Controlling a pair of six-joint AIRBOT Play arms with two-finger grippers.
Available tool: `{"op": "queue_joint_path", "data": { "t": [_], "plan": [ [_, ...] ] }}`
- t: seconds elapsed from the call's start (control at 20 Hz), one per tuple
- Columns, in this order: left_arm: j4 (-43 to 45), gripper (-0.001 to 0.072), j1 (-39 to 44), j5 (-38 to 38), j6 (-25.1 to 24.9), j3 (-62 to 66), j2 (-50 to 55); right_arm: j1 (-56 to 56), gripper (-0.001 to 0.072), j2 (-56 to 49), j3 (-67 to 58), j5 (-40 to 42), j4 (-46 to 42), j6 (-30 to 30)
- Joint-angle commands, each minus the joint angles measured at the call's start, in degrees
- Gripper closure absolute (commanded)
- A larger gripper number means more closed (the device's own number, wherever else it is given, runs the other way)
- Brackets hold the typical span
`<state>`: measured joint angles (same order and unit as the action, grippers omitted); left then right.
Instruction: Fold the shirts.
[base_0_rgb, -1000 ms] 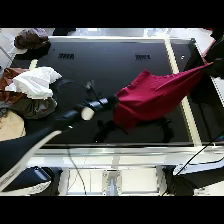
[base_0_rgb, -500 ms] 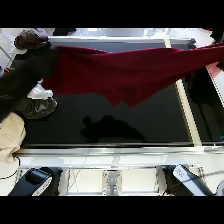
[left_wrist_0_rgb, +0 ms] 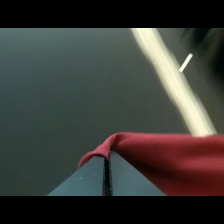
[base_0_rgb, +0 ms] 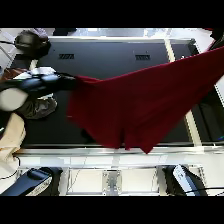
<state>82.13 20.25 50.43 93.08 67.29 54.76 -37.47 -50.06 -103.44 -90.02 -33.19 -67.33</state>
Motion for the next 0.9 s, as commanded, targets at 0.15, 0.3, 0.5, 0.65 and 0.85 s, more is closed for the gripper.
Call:
{"op": "queue_joint_path", "data": {
  "t": [0.15,0.3,0.5,0.65,0.85],
  "plan": [
    [10.3,0.0698,0.0,-6.6,-0.9,1.7,28.1,14.8,0.0700,-7.0,33.4,15.6,-16.5,2.5],
    [10.3,0.0147,-0.7,-12.3,-0.9,8.4,32.3,20.6,0.0698,-12.1,41.2,40.6,-22.8,1.8],
    [10.5,0.0002,-4.5,-12.9,4.2,19.1,28.3,20.8,0.0327,-15.8,35.5,49.9,-24.2,0.5],
    [10.5,0.0002,-8.5,-7.7,4.5,19.3,18.5,17.9,0.0327,-14.4,25.9,42.9,-33.3,0.1],
    [10.4,0.0003,-12.9,4.1,15.0,6.5,0.9,8.5,0.0326,-12.3,19.4,32.2,-35.4,-2.7]
  ]
}}
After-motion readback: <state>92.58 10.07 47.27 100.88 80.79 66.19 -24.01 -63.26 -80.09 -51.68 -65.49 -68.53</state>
